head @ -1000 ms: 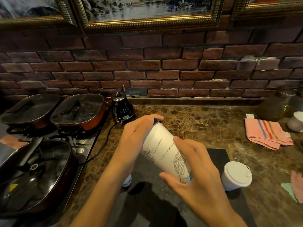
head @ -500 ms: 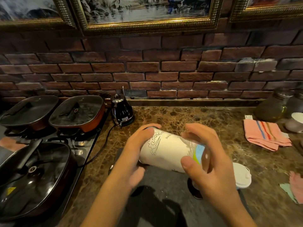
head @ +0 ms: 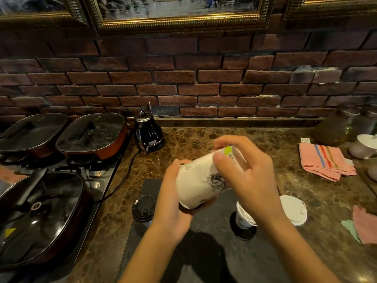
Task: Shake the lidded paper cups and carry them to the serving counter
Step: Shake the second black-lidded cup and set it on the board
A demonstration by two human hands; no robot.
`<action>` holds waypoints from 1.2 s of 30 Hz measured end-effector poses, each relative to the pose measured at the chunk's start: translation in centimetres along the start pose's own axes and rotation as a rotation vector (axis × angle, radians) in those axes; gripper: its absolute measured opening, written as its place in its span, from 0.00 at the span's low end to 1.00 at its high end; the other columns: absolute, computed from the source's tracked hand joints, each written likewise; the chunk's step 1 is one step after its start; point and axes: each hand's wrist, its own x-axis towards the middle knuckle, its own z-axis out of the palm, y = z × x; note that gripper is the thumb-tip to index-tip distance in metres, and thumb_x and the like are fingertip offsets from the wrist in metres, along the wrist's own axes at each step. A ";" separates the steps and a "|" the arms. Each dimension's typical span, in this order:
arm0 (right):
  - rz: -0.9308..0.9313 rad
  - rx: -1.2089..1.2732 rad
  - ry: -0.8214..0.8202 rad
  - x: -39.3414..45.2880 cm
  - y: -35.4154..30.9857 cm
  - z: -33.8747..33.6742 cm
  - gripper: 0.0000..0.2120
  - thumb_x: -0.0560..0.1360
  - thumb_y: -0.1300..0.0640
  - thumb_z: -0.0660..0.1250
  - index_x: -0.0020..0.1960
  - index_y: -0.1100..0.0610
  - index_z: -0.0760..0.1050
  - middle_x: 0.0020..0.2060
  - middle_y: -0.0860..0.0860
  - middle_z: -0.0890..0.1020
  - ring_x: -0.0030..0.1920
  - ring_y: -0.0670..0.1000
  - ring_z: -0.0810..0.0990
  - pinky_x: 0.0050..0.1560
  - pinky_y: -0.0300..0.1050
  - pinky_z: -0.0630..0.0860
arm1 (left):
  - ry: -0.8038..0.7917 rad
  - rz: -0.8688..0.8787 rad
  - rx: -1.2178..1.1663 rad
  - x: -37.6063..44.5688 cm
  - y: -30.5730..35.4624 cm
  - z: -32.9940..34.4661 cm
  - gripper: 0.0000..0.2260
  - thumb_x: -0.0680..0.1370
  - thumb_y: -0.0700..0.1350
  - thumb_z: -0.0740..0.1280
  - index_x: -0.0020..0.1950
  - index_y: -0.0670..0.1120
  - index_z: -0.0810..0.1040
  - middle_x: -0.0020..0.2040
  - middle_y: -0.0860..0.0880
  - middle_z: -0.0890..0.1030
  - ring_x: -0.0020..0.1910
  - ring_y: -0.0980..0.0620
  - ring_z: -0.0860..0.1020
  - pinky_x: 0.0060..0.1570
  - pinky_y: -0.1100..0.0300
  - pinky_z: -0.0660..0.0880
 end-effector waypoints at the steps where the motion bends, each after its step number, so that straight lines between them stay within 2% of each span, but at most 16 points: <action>1: -0.071 -0.002 -0.034 0.1 0.1 -0.1 0.11 0.73 0.50 0.69 0.55 0.50 0.81 0.50 0.42 0.82 0.56 0.45 0.80 0.52 0.35 0.76 | -0.024 -0.094 -0.051 0.0 0.2 -0.1 0.21 0.76 0.60 0.65 0.60 0.47 0.80 0.56 0.37 0.84 0.51 0.38 0.84 0.47 0.43 0.81; 2: -0.144 -0.006 -0.042 0.1 0.2 -0.1 0.11 0.73 0.52 0.69 0.54 0.53 0.81 0.50 0.45 0.82 0.56 0.47 0.80 0.52 0.35 0.76 | -0.035 -0.131 -0.062 0.0 0.2 -0.1 0.21 0.76 0.60 0.65 0.60 0.48 0.81 0.55 0.38 0.85 0.49 0.39 0.84 0.45 0.43 0.81; 4: -0.197 0.012 0.007 0.2 0.4 0.0 0.08 0.73 0.54 0.68 0.50 0.55 0.81 0.47 0.48 0.82 0.53 0.49 0.81 0.51 0.39 0.76 | -0.020 -0.029 0.016 0.0 0.1 0.0 0.17 0.74 0.59 0.67 0.55 0.50 0.83 0.53 0.39 0.86 0.46 0.40 0.86 0.45 0.41 0.82; 7: 0.004 0.185 0.165 0.6 1.5 0.2 0.06 0.73 0.52 0.67 0.47 0.51 0.80 0.44 0.49 0.83 0.49 0.53 0.81 0.47 0.55 0.78 | 0.047 0.351 0.299 0.0 0.3 0.2 0.14 0.77 0.58 0.66 0.58 0.52 0.78 0.58 0.43 0.82 0.53 0.42 0.84 0.47 0.32 0.81; 9: 0.130 0.272 0.216 0.4 2.2 0.5 0.05 0.74 0.51 0.66 0.46 0.49 0.80 0.44 0.51 0.82 0.48 0.58 0.81 0.43 0.60 0.77 | 0.046 0.496 0.459 0.1 0.1 -0.2 0.17 0.76 0.59 0.64 0.62 0.56 0.74 0.60 0.48 0.79 0.55 0.46 0.83 0.44 0.39 0.83; 10: 0.156 0.278 0.208 0.3 2.4 0.7 0.05 0.75 0.51 0.65 0.47 0.48 0.79 0.44 0.51 0.82 0.47 0.56 0.81 0.41 0.59 0.77 | 0.053 0.507 0.477 0.2 0.1 -0.3 0.16 0.76 0.58 0.64 0.62 0.57 0.74 0.59 0.49 0.79 0.55 0.47 0.83 0.43 0.43 0.83; 13: 0.053 0.166 0.074 -0.3 1.8 0.4 0.07 0.75 0.49 0.65 0.51 0.45 0.78 0.46 0.45 0.80 0.48 0.43 0.80 0.42 0.37 0.76 | 0.040 0.343 0.321 -0.1 0.3 -0.3 0.12 0.80 0.54 0.63 0.60 0.51 0.77 0.56 0.43 0.82 0.54 0.40 0.83 0.41 0.45 0.80; 15: -0.104 0.039 -0.009 -0.3 1.4 -0.1 0.09 0.75 0.50 0.66 0.54 0.49 0.78 0.50 0.46 0.80 0.53 0.45 0.79 0.49 0.32 0.74 | -0.011 0.159 0.197 -0.3 0.6 -0.2 0.15 0.80 0.54 0.62 0.60 0.47 0.77 0.55 0.40 0.84 0.52 0.37 0.84 0.40 0.47 0.81; 17: -0.152 0.027 0.035 -0.2 1.8 -0.2 0.09 0.75 0.51 0.66 0.51 0.53 0.79 0.49 0.49 0.81 0.53 0.50 0.80 0.50 0.39 0.76 | -0.025 0.147 0.220 -0.3 0.7 -0.3 0.14 0.79 0.54 0.64 0.60 0.48 0.78 0.55 0.40 0.84 0.51 0.39 0.85 0.40 0.46 0.82; 21: 0.098 0.242 0.221 0.0 3.9 0.5 0.08 0.75 0.49 0.64 0.47 0.50 0.79 0.44 0.52 0.82 0.47 0.56 0.82 0.43 0.58 0.78 | 0.015 0.420 0.480 -0.2 0.6 0.0 0.13 0.74 0.56 0.69 0.58 0.60 0.75 0.54 0.50 0.83 0.53 0.48 0.85 0.47 0.38 0.83; 24: 0.265 0.321 0.214 0.3 5.6 1.1 0.09 0.75 0.47 0.62 0.45 0.49 0.78 0.43 0.57 0.80 0.46 0.59 0.80 0.42 0.56 0.73 | -0.019 0.505 0.638 -0.2 0.3 -0.4 0.16 0.71 0.63 0.65 0.58 0.67 0.72 0.54 0.57 0.80 0.55 0.54 0.82 0.50 0.42 0.83; 27: 0.305 0.301 0.217 0.2 6.3 1.3 0.12 0.74 0.44 0.60 0.46 0.47 0.80 0.45 0.56 0.81 0.50 0.64 0.79 0.45 0.55 0.71 | -0.087 0.371 0.461 -0.6 0.8 -1.1 0.17 0.77 0.64 0.59 0.65 0.67 0.74 0.60 0.54 0.82 0.62 0.52 0.80 0.61 0.42 0.78; 29: 0.331 0.292 0.222 0.1 6.8 1.4 0.13 0.74 0.43 0.59 0.49 0.44 0.81 0.47 0.51 0.82 0.53 0.60 0.80 0.49 0.56 0.74 | -0.120 0.268 0.281 -1.0 1.4 -1.8 0.17 0.79 0.57 0.60 0.67 0.64 0.76 0.64 0.53 0.82 0.66 0.50 0.79 0.65 0.43 0.75; 32: 0.428 0.347 0.228 -0.2 7.7 2.0 0.13 0.79 0.53 0.59 0.50 0.47 0.83 0.46 0.48 0.84 0.51 0.54 0.82 0.48 0.54 0.75 | -0.166 0.140 0.053 -1.4 1.3 -2.5 0.21 0.76 0.48 0.63 0.70 0.57 0.75 0.65 0.45 0.82 0.63 0.40 0.81 0.55 0.40 0.80; 34: 0.501 0.415 0.238 -0.5 7.8 2.9 0.13 0.80 0.58 0.59 0.49 0.51 0.83 0.41 0.46 0.84 0.44 0.48 0.81 0.42 0.48 0.74 | -0.176 0.057 -0.057 -1.4 0.4 -2.7 0.22 0.77 0.50 0.66 0.71 0.52 0.74 0.65 0.40 0.82 0.61 0.36 0.81 0.52 0.38 0.81; 36: 0.480 0.337 0.225 -1.1 8.3 3.7 0.13 0.82 0.59 0.57 0.51 0.53 0.81 0.43 0.45 0.83 0.44 0.44 0.80 0.40 0.41 0.75 | -0.127 -0.029 -0.159 -1.0 -0.8 -3.2 0.26 0.75 0.53 0.68 0.72 0.47 0.73 0.64 0.37 0.81 0.59 0.34 0.82 0.51 0.36 0.81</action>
